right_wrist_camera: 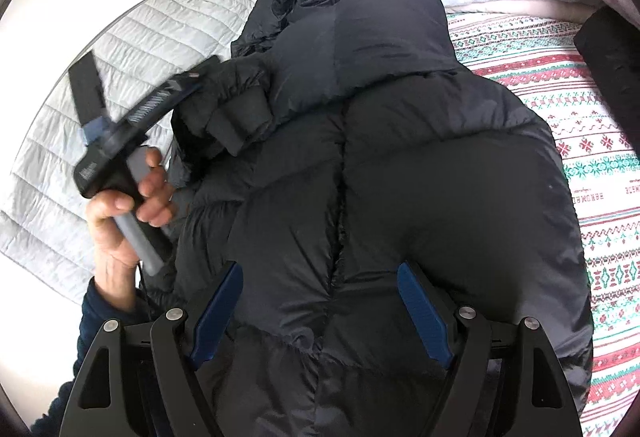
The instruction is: Fold large clothes
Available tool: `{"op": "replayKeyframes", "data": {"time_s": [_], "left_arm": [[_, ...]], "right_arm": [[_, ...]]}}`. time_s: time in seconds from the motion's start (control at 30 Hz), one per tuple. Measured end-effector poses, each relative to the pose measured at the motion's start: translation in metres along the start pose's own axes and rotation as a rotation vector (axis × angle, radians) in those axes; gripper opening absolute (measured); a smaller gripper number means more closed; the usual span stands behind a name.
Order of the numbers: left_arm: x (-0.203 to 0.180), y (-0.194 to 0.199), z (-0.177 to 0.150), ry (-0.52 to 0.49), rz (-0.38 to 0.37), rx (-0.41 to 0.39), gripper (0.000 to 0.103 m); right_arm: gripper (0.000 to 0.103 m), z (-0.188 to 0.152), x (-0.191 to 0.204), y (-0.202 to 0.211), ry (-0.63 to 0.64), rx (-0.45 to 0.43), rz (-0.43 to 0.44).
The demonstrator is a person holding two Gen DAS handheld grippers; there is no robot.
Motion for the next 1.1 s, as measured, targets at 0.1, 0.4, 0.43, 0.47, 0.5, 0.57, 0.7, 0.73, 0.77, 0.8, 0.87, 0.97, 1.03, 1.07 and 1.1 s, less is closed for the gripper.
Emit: {"op": "replayKeyframes", "data": {"time_s": [0.1,0.4,0.43,0.47,0.5,0.57,0.7,0.73,0.77,0.8,0.87,0.97,1.03,1.07,1.1], "left_arm": [[0.044,0.021,0.003,0.171,0.027,-0.062,0.08],[0.033,-0.046,-0.029,0.289,0.011,0.149,0.082],[0.023,-0.053,-0.029,0.257,0.031,0.153,0.085],[0.019,-0.056,-0.029,0.238,0.048,0.158,0.088],[0.011,-0.066,-0.028,0.215,0.091,0.175,0.088],[0.012,-0.069,-0.029,0.206,0.144,0.217,0.088],[0.018,-0.028,-0.021,0.234,0.133,0.103,0.088],[0.018,-0.01,-0.021,0.214,0.143,0.081,0.088],[0.017,-0.003,-0.021,0.201,0.15,0.081,0.088],[0.017,0.007,-0.023,0.189,0.159,0.09,0.088],[0.014,0.018,-0.035,0.193,0.177,0.151,0.088],[0.001,0.012,-0.062,0.24,0.095,0.311,0.088],[-0.01,0.003,-0.074,0.302,0.006,0.33,0.088],[-0.014,-0.005,-0.075,0.307,0.005,0.32,0.088],[-0.017,-0.012,-0.075,0.298,0.018,0.312,0.088]], "right_arm": [[0.081,0.001,0.001,0.002,0.006,-0.005,-0.002],[0.081,0.0,0.01,-0.007,0.028,0.022,-0.02],[0.081,0.0,0.009,-0.009,0.025,0.028,-0.022],[0.081,0.0,0.009,-0.01,0.022,0.03,-0.024],[0.081,0.0,0.008,-0.011,0.018,0.034,-0.025],[0.081,0.0,0.007,-0.011,0.018,0.034,-0.021],[0.081,0.0,0.006,-0.006,0.011,0.023,-0.017],[0.081,0.0,0.007,-0.004,0.009,0.021,-0.012],[0.081,0.001,0.006,-0.004,0.01,0.02,-0.009],[0.081,0.001,0.006,-0.003,0.013,0.018,-0.008],[0.081,0.001,0.008,-0.003,0.016,0.018,-0.007],[0.081,0.001,0.012,-0.008,0.016,0.031,-0.002],[0.081,-0.002,0.015,-0.01,0.031,0.036,-0.002],[0.081,-0.002,0.017,-0.011,0.037,0.037,-0.004],[0.081,-0.001,0.018,-0.012,0.04,0.038,-0.004]]}}
Point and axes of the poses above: each gripper's, at about its wrist camera, not at the fingertips, and y roughly against the way its jaws point, x to its left, z to its top, the point moved 4 cm from there along -y, roughly the way its jaws point, and after that the axes turned 9 degrees about x, right-handed, at the moved point
